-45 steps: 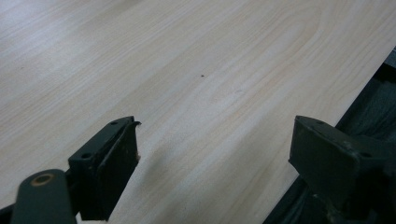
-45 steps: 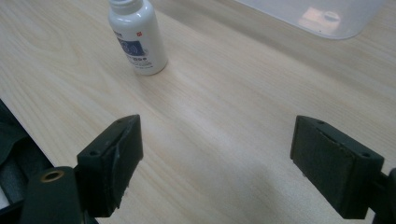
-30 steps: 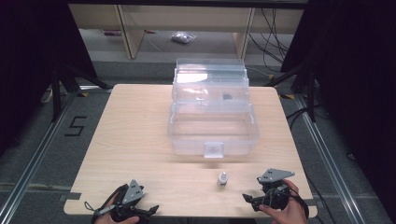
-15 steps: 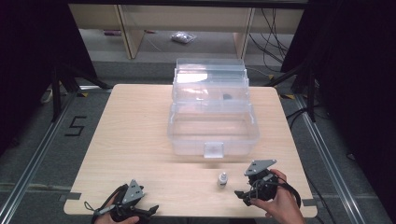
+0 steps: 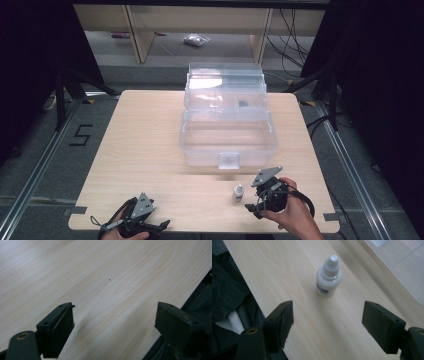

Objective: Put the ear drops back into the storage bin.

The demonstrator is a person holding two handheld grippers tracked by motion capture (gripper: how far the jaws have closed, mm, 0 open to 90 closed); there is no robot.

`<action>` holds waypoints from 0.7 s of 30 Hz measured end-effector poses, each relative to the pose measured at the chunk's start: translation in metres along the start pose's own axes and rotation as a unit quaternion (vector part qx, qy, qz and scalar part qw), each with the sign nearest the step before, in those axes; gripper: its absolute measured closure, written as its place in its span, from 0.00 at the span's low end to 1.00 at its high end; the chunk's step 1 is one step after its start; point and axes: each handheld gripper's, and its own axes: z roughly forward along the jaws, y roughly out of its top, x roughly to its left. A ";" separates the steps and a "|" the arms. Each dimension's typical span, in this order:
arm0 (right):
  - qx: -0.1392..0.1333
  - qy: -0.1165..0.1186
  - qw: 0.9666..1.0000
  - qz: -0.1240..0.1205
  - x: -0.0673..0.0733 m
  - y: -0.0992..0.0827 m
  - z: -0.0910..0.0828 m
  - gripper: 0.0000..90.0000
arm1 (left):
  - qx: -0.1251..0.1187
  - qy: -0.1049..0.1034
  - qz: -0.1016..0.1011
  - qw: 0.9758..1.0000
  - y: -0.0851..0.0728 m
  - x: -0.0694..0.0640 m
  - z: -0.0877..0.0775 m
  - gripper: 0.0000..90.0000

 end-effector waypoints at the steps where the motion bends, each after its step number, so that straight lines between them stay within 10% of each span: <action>1: 0.007 0.000 1.000 0.009 0.002 0.001 -0.001 0.30 | 0.005 0.000 0.006 1.000 0.000 0.001 -0.001 0.17; 21: 0.042 0.010 0.999 -0.033 0.005 0.023 0.009 0.35 | 0.011 -0.003 0.014 1.000 0.000 0.002 -0.002 0.17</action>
